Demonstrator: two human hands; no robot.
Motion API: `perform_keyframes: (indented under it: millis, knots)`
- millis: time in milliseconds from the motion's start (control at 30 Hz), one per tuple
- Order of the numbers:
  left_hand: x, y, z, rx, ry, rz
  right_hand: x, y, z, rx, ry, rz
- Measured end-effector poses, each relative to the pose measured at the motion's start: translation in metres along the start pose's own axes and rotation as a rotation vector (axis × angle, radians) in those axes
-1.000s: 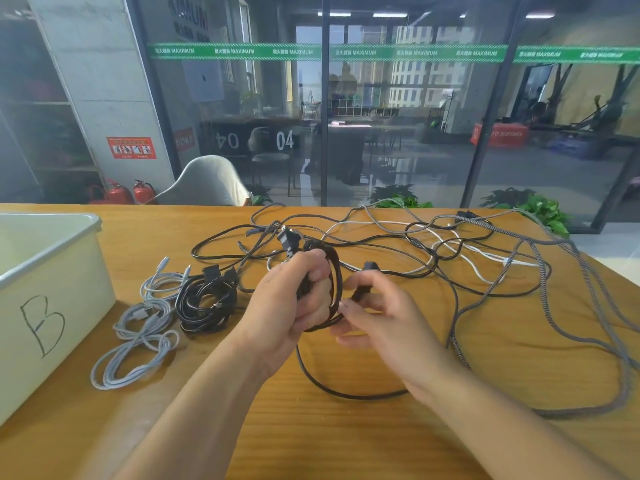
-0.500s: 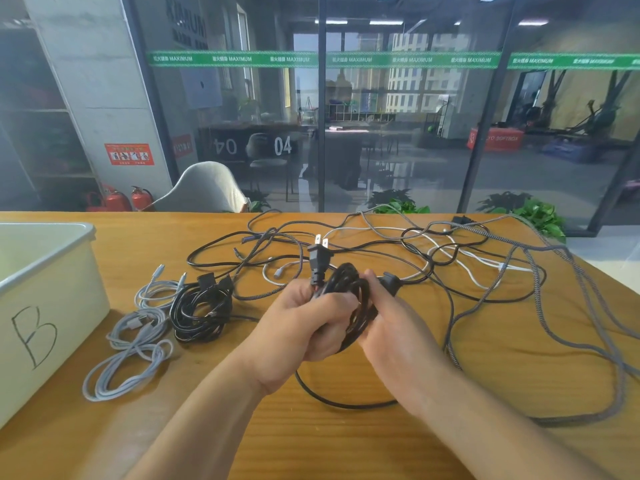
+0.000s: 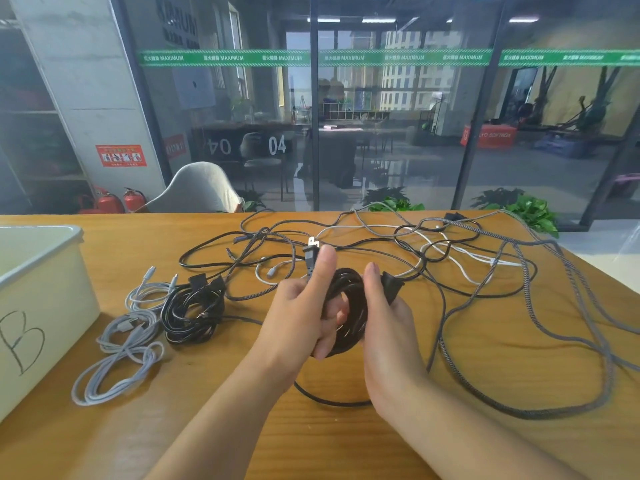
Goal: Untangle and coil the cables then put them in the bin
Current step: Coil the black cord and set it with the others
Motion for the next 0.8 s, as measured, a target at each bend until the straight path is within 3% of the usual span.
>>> perform_keyframes:
  millis: [167, 300, 600, 800]
  knots:
    - [-0.002, 0.006, -0.002, 0.029, -0.010, 0.187, -0.004, -0.001, -0.003, 0.023, 0.054, 0.040]
    - [0.001, 0.008, -0.012, -0.095, -0.005, 0.263, -0.005, 0.000, -0.010, 0.063, 0.088, 0.060]
    - [0.001, 0.001, -0.006, -0.106, -0.066, 0.145, -0.002, 0.003, -0.020, -0.007, 0.240, 0.023]
    - [0.001, 0.003, -0.003, -0.158, -0.064, 0.131, 0.005, 0.007, -0.015, 0.019, 0.207, -0.014]
Point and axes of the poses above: each hand's wrist, its own x-axis towards the middle knuckle, its own y-axis out of the back of the hand, z = x × y, the point moved 6 cm from there along x, towards the middle knuckle, and after that the axes turned 12 degrees about -x, right-handed, at the moved point
